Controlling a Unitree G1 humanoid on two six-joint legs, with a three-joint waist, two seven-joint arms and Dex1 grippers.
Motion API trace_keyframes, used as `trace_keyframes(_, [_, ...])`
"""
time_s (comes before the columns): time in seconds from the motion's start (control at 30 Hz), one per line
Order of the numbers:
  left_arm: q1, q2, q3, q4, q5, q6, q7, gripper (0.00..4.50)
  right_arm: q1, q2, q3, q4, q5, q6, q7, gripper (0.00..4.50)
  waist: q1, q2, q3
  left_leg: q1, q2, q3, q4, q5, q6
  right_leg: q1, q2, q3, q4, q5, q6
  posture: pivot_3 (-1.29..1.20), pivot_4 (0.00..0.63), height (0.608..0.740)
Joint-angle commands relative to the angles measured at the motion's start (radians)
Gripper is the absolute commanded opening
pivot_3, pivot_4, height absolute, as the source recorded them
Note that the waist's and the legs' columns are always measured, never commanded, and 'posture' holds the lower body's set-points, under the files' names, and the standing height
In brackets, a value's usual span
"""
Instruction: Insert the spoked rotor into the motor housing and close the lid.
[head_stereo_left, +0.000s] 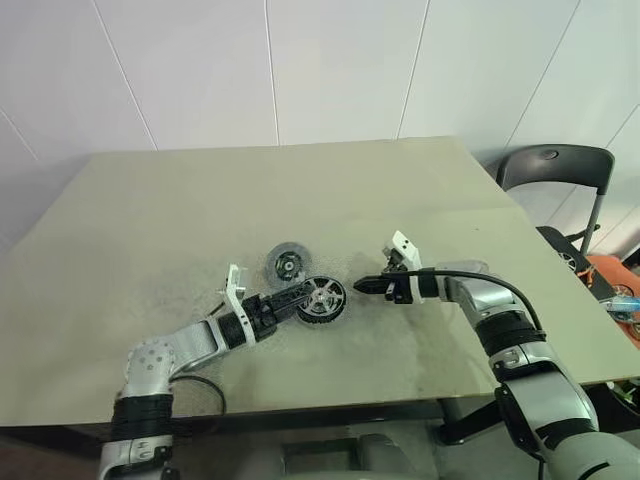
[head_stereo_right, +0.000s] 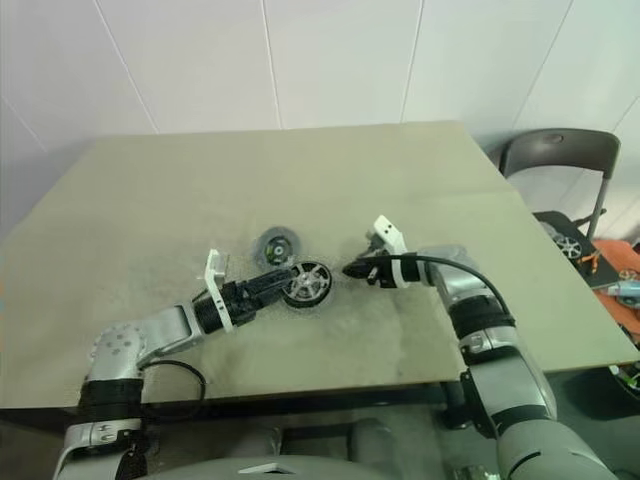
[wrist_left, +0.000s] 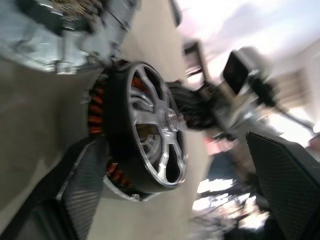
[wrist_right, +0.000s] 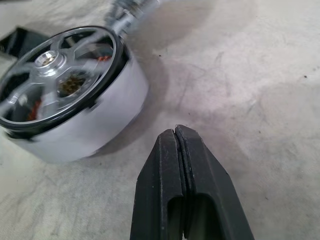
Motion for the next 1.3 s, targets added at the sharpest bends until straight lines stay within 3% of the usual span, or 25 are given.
trace_keyframes(0.03, [-0.034, 0.046, -0.022, -0.068, 0.070, -0.022, -0.043, 4.49, -0.030, 0.008, -0.019, -0.005, 0.004, -0.018, 0.001, 0.00, 0.000, 0.000, 0.000, 0.000, 0.000, 0.000, 0.000, 0.000, 0.000, 0.000, 0.000, 0.000, 0.000, 0.000, 0.000, 0.00, 0.000, 0.740])
trace_keyframes(0.17, [-0.069, 0.110, -0.060, -0.107, 0.206, -0.096, -0.103, 4.49, -0.030, 0.015, -0.024, -0.013, 0.009, -0.018, 0.006, 0.00, 0.001, 0.000, 0.000, -0.002, 0.000, 0.000, -0.002, 0.000, 0.000, -0.003, 0.000, 0.000, 0.000, 0.000, 0.000, 0.00, 0.000, 0.740])
trace_keyframes(0.33, [-0.097, 0.057, 0.021, -0.153, 0.287, -0.334, -0.171, 4.49, -0.032, 0.031, -0.073, -0.040, 0.054, -0.008, 0.005, 0.00, 0.004, 0.000, 0.000, -0.003, 0.000, 0.000, -0.002, 0.000, 0.000, -0.004, 0.000, 0.000, -0.001, 0.000, 0.000, 0.00, 0.000, 0.740])
trace_keyframes(0.43, [-0.073, 0.057, 0.007, -0.195, 0.379, -0.462, -0.220, 4.49, -0.027, 0.051, -0.104, -0.100, 0.111, 0.033, 0.015, 0.00, 0.004, 0.000, 0.000, -0.004, 0.000, 0.000, -0.002, 0.000, 0.000, -0.004, -0.001, 0.000, -0.001, 0.000, 0.000, 0.00, 0.000, 0.740])
trace_keyframes(0.73, [-0.017, 0.029, -0.045, -0.165, 0.613, -0.712, -0.273, 4.49, 0.035, 0.123, -0.019, -0.382, 0.186, 0.176, 0.013, 0.00, 0.004, 0.000, 0.000, -0.004, 0.001, 0.000, -0.002, 0.000, 0.000, -0.004, 0.000, 0.000, -0.001, 0.001, 0.001, 0.00, 0.000, 0.740])
trace_keyframes(0.9, [-0.010, 0.018, -0.059, -0.152, 0.630, -0.734, -0.322, 4.49, 0.043, 0.158, 0.070, -0.389, 0.124, 0.170, -0.049, 0.00, 0.005, 0.000, 0.000, -0.003, 0.000, 0.000, -0.001, 0.000, 0.000, -0.003, 0.000, 0.000, -0.001, 0.001, 0.002, 0.00, 0.000, 0.740])
trace_keyframes(1.07, [-0.006, 0.002, -0.054, -0.149, 0.643, -0.739, -0.326, 4.49, 0.059, 0.083, 0.245, -0.332, -0.046, 0.131, -0.065, 0.00, 0.005, 0.001, 0.000, -0.004, 0.000, 0.000, -0.002, 0.000, 0.000, -0.004, 0.000, 0.000, -0.001, 0.001, 0.002, 0.00, 0.000, 0.740])
trace_keyframes(1.3, [0.000, -0.005, -0.062, -0.146, 0.671, -0.746, -0.332, 4.49, 0.064, 0.086, 0.212, -0.346, 0.006, 0.112, -0.024, 0.00, 0.006, -0.001, -0.001, 0.002, 0.000, 0.000, -0.001, 0.000, 0.000, 0.003, 0.000, 0.000, -0.001, 0.001, 0.002, 0.00, 0.000, 0.740])
